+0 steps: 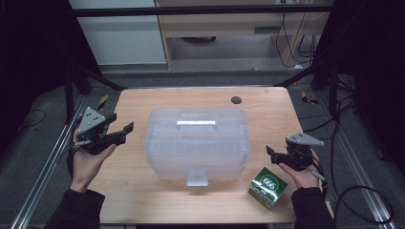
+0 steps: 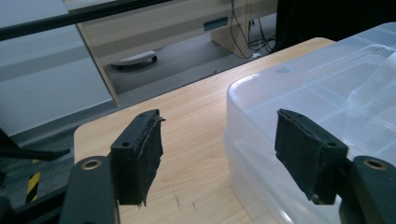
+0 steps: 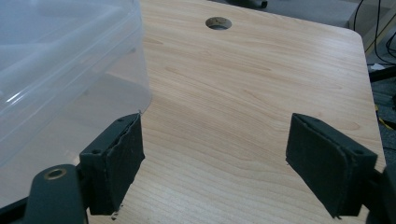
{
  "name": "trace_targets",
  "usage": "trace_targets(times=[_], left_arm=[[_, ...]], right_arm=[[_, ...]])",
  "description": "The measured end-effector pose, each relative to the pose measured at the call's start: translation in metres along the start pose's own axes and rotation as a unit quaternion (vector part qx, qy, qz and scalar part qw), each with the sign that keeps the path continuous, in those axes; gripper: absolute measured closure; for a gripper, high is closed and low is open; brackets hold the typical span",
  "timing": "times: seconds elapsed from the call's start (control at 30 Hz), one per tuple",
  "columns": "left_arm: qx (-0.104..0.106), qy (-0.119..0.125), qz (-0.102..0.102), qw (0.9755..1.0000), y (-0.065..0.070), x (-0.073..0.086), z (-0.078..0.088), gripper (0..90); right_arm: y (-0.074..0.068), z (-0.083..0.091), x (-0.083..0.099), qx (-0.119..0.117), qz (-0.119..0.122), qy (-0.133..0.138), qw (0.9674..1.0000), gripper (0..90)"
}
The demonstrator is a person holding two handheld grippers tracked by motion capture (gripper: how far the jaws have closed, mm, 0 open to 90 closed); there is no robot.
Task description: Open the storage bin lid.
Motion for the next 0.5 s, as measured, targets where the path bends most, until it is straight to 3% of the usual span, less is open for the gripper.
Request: trace_targets(times=[0.13, 0.27, 0.5], left_arm=[[0.016, 0.001, -0.021, 0.9997, 0.006, -0.009, -0.004, 35.4], [0.03, -0.002, -0.055, 0.998, 0.016, -0.021, -0.008, 36.4], [0.037, -0.005, -0.079, 0.9962, 0.025, -0.034, -0.01, 40.0]], right_arm=[[0.0, 0.0, 0.0, 0.0, 0.001, -0.001, 1.0, 19.4], [0.0, 0.0, 0.001, -0.001, 0.0, -0.002, 1.0, 19.6], [-0.001, -0.001, 0.001, -0.001, 0.002, -0.005, 1.0, 20.2]])
Point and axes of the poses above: each handheld gripper's, and its own axes: z roughly backward along the jaws, x roughly out of its underside, y roughly to its right, the point moved 10 cm from there along -z, roughly forward along the jaws, and after that the axes turned 10 degrees about y, right-handed, at the moved point
